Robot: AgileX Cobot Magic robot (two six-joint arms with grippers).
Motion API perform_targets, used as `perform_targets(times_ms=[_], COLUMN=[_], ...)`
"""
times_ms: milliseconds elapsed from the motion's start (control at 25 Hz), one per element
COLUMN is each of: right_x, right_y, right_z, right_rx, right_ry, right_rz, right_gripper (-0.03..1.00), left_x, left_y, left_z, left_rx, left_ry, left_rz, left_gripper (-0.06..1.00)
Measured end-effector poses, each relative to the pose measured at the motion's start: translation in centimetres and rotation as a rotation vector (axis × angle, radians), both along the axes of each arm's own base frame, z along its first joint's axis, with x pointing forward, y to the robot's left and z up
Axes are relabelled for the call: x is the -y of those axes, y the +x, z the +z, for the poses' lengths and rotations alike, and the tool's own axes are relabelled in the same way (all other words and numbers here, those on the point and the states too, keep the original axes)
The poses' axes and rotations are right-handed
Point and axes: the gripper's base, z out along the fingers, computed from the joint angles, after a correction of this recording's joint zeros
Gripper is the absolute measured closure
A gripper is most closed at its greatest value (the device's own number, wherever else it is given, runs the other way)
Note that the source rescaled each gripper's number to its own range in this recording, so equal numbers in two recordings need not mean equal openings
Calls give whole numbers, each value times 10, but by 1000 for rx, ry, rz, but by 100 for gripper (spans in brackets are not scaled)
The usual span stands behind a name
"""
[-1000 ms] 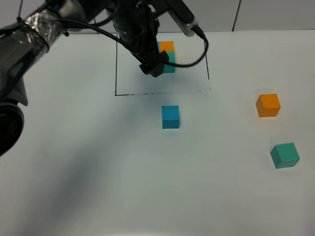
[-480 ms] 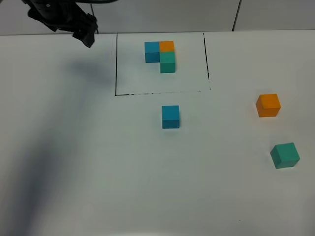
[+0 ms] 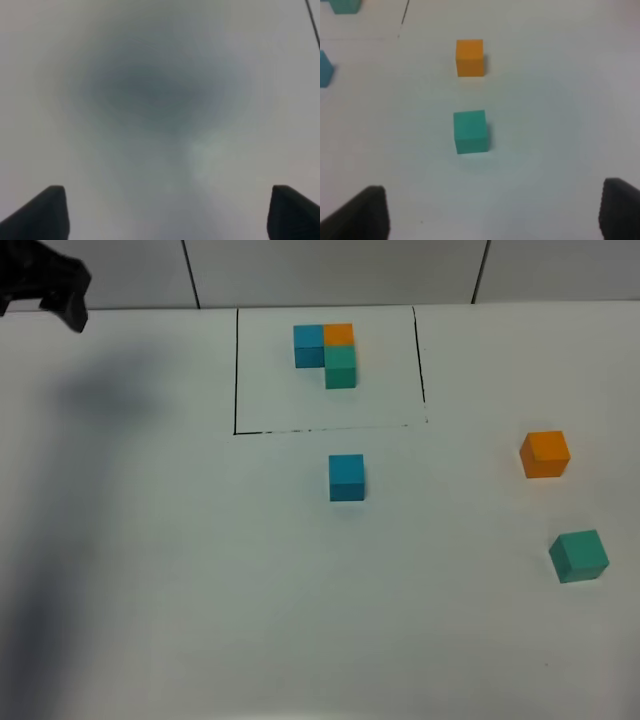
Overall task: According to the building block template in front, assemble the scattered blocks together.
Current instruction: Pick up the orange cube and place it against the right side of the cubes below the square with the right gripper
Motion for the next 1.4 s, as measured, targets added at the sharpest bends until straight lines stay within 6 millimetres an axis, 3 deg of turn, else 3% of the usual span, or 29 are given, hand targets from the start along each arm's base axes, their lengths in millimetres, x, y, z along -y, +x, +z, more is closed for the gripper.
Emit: perform_targets(times_ms=[120, 320, 480, 760, 960, 1400], right_x=[0, 0, 0, -2, -3, -4], right_y=[0, 0, 0, 0, 0, 0], right_z=[0, 0, 0, 0, 0, 0], right_rx=[0, 0, 0, 1, 1, 1], right_ry=[1, 1, 1, 23, 38, 38], right_rz=[0, 0, 0, 14, 22, 22], right_gripper=[25, 25, 25, 25, 25, 25], left_x=[-12, -13, -12, -6, 6, 2], left_y=[-24, -71, -116, -199, -255, -347], left_z=[-2, -2, 23, 83, 105, 87], left_rx=[7, 56, 125, 363, 506, 710], left_ry=[-1, -3, -20, -46, -73, -104], left_rz=[33, 46, 94, 114, 52, 65], left_gripper=[18, 18, 18, 20, 21, 25])
